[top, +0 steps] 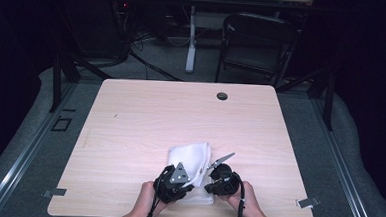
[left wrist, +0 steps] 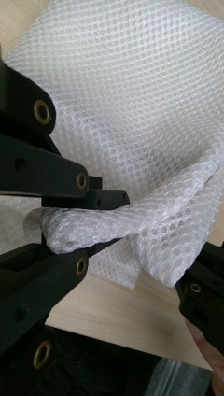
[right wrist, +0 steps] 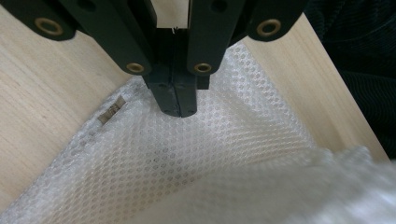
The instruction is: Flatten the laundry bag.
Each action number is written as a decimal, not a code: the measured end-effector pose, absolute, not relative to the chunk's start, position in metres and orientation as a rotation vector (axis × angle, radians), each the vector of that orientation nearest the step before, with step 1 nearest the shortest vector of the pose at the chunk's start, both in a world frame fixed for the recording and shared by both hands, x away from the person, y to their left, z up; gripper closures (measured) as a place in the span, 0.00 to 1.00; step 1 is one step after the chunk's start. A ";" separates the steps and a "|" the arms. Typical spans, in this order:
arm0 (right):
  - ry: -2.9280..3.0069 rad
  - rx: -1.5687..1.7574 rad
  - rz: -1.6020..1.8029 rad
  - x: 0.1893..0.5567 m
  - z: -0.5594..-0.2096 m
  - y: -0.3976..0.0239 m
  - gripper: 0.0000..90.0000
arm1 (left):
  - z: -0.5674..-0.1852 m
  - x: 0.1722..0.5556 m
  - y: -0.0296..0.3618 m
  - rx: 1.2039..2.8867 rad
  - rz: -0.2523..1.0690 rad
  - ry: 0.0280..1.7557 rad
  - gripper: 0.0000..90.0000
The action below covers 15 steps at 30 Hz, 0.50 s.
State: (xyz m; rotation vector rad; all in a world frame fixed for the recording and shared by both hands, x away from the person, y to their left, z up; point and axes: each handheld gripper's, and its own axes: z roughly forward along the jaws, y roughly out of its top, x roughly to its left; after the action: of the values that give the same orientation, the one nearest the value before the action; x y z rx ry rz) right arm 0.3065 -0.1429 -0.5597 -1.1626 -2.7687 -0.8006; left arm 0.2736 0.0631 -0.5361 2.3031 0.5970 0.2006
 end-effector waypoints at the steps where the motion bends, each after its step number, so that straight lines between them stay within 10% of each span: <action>1: -2.766 -1.164 -0.803 0.306 -0.560 -0.143 1.00 | -0.535 0.274 0.065 2.284 0.202 0.613 0.95; 15: -2.807 -1.143 -0.769 0.305 -0.558 -0.141 1.00 | -0.510 0.275 0.106 2.184 0.248 0.692 0.95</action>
State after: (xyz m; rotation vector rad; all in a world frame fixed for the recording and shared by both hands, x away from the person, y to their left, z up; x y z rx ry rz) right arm 0.3049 -0.1413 -0.5580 -1.1434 -2.8073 -0.7685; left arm 0.2750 0.1059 -0.5098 2.1841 0.6922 0.2477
